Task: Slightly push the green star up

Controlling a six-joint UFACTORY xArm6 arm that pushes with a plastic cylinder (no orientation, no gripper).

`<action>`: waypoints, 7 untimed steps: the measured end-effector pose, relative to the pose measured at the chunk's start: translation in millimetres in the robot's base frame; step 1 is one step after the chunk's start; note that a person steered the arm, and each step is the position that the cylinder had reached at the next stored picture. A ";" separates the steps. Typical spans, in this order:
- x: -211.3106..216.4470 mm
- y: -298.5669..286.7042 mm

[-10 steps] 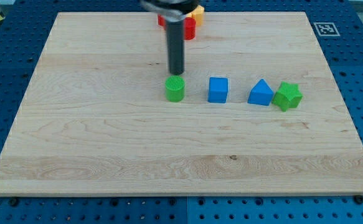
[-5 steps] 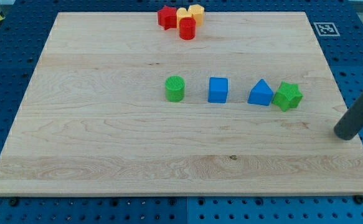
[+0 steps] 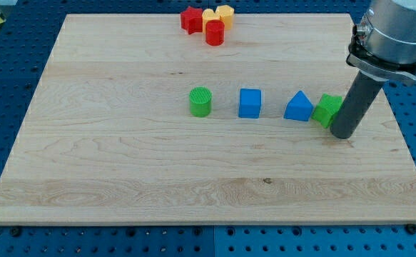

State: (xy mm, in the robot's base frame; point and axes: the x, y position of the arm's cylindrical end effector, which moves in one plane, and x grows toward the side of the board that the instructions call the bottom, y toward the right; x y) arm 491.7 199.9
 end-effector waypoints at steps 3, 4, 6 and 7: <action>-7.6 0.0; -7.6 0.0; -10.3 0.0; -12.3 0.0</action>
State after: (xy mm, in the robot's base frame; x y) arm 479.4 199.9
